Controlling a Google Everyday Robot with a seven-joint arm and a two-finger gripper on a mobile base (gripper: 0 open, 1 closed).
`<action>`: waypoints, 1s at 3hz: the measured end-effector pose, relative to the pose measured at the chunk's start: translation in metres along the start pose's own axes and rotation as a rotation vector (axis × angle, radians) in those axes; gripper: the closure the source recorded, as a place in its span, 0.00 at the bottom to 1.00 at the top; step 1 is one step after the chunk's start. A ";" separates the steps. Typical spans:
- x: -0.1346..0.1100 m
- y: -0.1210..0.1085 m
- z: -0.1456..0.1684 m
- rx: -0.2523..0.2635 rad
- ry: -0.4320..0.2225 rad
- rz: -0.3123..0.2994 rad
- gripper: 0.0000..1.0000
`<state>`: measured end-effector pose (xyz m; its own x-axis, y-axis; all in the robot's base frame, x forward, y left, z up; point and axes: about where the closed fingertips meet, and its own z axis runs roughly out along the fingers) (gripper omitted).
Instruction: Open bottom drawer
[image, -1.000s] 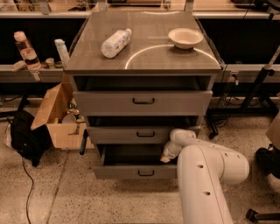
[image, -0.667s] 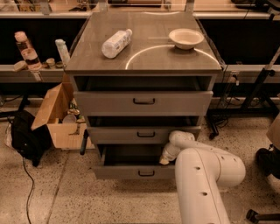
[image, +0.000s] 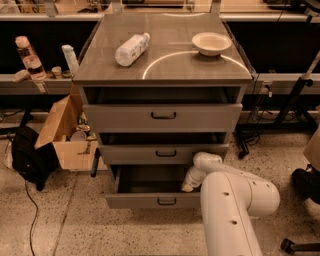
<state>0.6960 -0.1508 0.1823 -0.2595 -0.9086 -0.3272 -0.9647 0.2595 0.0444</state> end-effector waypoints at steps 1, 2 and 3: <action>0.017 0.024 -0.008 -0.023 -0.011 0.012 1.00; 0.017 0.024 -0.008 -0.024 -0.011 0.013 1.00; 0.032 0.054 -0.023 -0.020 -0.028 0.053 1.00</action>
Offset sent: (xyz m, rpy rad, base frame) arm -0.1918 -0.0547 0.0385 0.0838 0.1083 -0.0729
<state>0.6348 -0.1734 0.1959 -0.3090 -0.8844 -0.3499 -0.9505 0.3000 0.0811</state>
